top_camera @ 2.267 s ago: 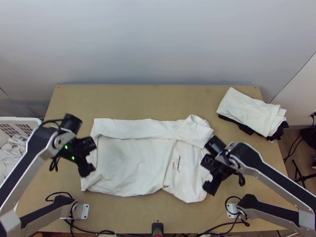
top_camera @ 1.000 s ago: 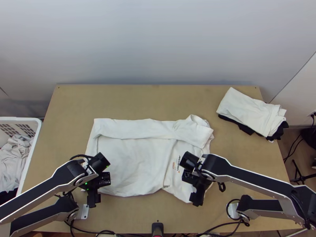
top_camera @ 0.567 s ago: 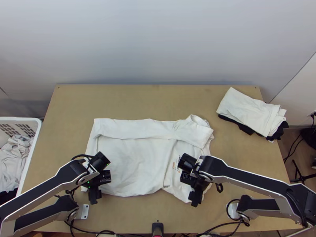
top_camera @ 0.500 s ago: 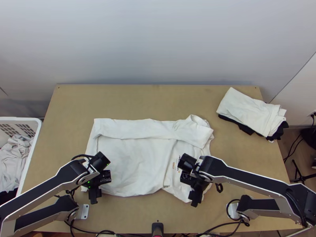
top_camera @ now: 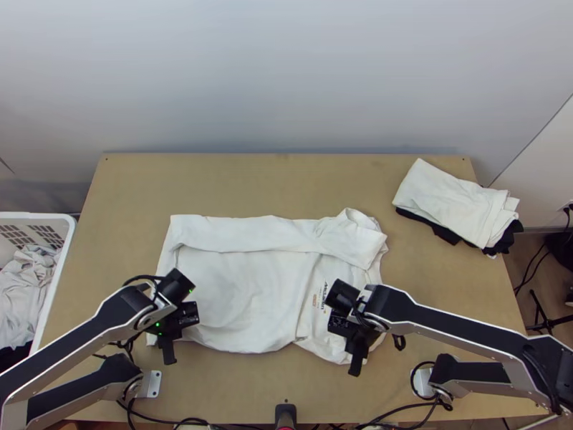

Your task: Fold the t-shirt

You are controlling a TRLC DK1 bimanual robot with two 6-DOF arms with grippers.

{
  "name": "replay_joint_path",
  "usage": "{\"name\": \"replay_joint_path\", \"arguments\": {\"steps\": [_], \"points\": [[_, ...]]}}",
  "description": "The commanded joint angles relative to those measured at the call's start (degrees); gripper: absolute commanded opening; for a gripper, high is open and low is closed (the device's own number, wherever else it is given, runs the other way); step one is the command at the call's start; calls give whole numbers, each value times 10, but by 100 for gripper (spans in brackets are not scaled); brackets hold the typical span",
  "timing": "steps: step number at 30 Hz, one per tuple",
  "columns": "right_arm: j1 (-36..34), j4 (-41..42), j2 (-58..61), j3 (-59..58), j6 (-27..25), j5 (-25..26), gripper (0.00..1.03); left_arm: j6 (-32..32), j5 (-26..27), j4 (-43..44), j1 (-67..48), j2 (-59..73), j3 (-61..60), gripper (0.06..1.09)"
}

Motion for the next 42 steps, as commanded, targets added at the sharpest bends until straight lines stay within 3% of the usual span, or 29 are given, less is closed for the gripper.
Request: {"name": "replay_joint_path", "arguments": {"steps": [1,9,15,31,42], "points": [[-25,-30,-34,-8,-14,-24,3,27,22,-43,68,-2,41,10],[-117,-67,-92,15,-34,-43,3,72,37,-101,169,-7,111,10],[-200,-62,-84,82,-35,-43,3,77,37,-90,190,-4,116,10],[-361,-58,83,233,-111,-49,3,112,71,9,359,273,321,10],[-407,-23,202,292,-130,-46,3,88,72,80,319,344,322,10]]}}
